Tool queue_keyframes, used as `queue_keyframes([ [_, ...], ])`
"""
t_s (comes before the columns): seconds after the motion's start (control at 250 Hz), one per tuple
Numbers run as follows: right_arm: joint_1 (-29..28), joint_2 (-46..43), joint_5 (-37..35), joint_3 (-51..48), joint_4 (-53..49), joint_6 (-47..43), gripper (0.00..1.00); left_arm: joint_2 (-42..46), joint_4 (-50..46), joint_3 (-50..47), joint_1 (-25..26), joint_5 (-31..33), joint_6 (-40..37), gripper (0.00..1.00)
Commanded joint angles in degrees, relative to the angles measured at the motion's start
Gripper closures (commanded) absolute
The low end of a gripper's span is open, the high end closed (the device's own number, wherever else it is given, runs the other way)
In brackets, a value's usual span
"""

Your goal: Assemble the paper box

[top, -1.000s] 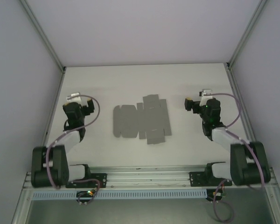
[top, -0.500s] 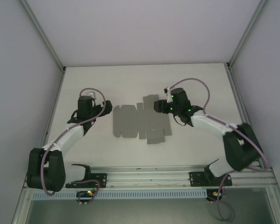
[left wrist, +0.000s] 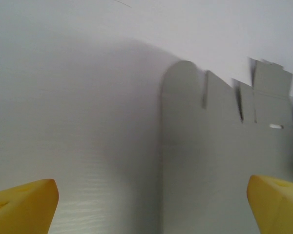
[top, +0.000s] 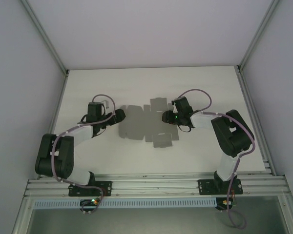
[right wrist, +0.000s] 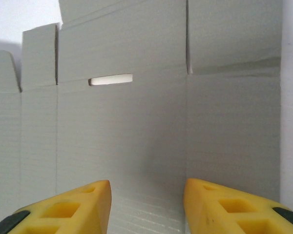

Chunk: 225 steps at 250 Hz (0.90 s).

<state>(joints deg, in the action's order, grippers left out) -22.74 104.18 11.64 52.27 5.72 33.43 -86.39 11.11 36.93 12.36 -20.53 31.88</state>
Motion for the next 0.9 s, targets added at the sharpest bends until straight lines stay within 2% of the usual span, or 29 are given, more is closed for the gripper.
queue_keyframes([
  [0.0, 0.66, 4.91, 0.31, -4.28, -2.90, 1.35, 0.54, -3.66, 8.73, -0.62, 0.41, -9.38, 3.11, 0.00],
  [0.104, 0.79, 5.22, 0.84, -4.69, -1.76, 1.68, 0.54, -7.58, 14.64, -0.52, 0.53, -14.13, 5.56, 0.05],
  [0.196, 0.86, 5.55, 1.06, -4.20, -2.25, 0.91, 0.54, -10.12, 19.72, -0.46, 1.28, -17.27, 7.67, 0.18],
  [0.256, 0.94, 5.03, 1.56, -4.44, -1.40, 0.40, 0.54, -10.90, 20.50, 0.14, 1.39, -18.76, 8.41, 0.44],
  [0.311, 1.08, 3.80, 2.28, -4.71, -0.89, -0.46, 0.53, -10.20, 20.61, 0.22, 1.36, -18.28, 8.65, 0.75],
  [0.379, 1.54, 0.58, 2.36, -4.81, -1.63, -2.21, 0.50, -7.58, 19.82, -0.05, 1.35, -16.09, 8.15, 1.00],
  [0.435, 2.00, -3.85, 2.42, -5.30, -2.00, -3.63, 0.45, -4.14, 18.03, -0.25, 1.36, -13.85, 7.36, 1.00],
  [0.567, 3.31, -17.24, 4.87, -7.89, -1.77, -5.45, 0.17, 6.03, 15.55, -1.40, 1.85, -11.47, 6.49, 1.00],
  [0.615, 3.84, -22.08, 6.09, -9.11, -1.57, -5.73, 0.13, 9.94, 15.52, -2.00, 2.13, -11.48, 6.93, 1.00],
  [0.747, 6.30, -32.25, 13.13, -12.89, 0.50, -6.24, 0.12, 20.29, 13.24, -2.14, 3.06, -11.51, 8.28, 1.00],
  [0.894, 10.18, -37.06, 23.03, -16.11, 6.16, -3.96, 0.14, 30.45, 10.14, -1.87, 3.96, -11.69, 9.28, 1.00],
])
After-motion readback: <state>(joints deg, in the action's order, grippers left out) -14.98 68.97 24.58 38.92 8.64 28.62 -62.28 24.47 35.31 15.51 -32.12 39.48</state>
